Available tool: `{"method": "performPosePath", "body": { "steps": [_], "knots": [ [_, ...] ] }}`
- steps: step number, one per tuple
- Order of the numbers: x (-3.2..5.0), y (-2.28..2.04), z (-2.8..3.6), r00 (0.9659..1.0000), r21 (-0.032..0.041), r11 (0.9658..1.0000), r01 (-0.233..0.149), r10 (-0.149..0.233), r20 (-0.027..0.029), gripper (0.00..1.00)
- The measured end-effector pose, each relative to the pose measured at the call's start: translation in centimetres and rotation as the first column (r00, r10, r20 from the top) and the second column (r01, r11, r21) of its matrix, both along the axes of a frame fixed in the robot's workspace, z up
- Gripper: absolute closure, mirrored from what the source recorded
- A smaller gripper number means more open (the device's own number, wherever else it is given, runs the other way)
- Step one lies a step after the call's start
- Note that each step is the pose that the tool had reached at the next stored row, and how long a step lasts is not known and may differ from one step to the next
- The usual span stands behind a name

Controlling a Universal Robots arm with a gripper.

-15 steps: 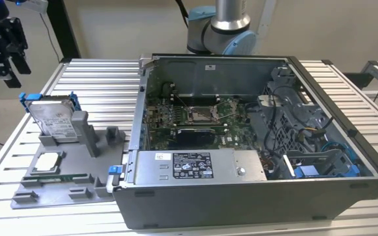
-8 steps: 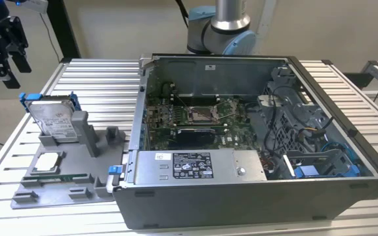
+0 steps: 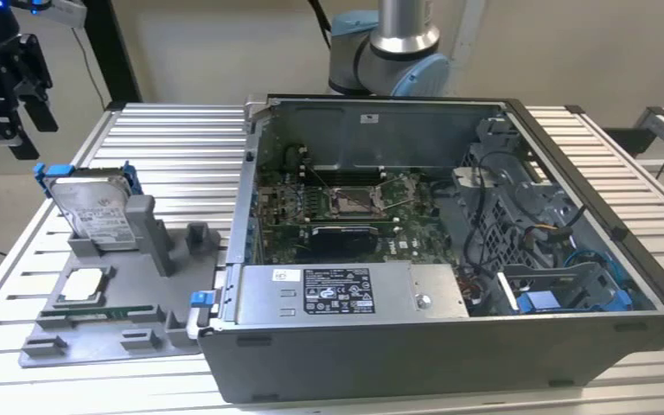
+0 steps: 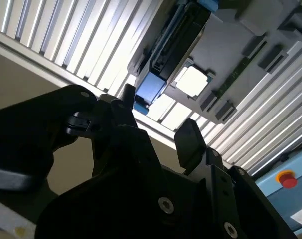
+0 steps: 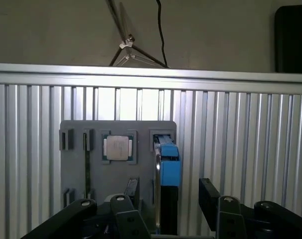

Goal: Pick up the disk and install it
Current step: 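Pick up the disk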

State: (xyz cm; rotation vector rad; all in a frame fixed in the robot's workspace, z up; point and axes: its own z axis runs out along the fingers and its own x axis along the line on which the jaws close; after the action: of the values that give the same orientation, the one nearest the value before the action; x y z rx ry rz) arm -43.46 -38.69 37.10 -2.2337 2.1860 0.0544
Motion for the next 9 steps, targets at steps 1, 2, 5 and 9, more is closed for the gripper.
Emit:
{"method": "performPosePath", "body": {
  "steps": [1, 2, 5, 9],
  "knots": [
    [0.00, 0.00, -0.08, 1.0000, -0.0001, 1.0000, 0.000, 0.000, -0.0001, 0.00],
    [0.00, 0.00, -0.15, 1.0000, 0.0000, 1.0000, -0.001, 0.001, 0.0000, 0.00],
    [0.00, 0.00, -0.40, 1.0000, 0.0000, 1.0000, -0.003, 0.003, 0.0000, 0.00],
    [0.00, 0.00, -0.50, 1.0000, -0.0002, 1.0000, -0.006, 0.006, -0.0002, 0.00]
  ]
}}
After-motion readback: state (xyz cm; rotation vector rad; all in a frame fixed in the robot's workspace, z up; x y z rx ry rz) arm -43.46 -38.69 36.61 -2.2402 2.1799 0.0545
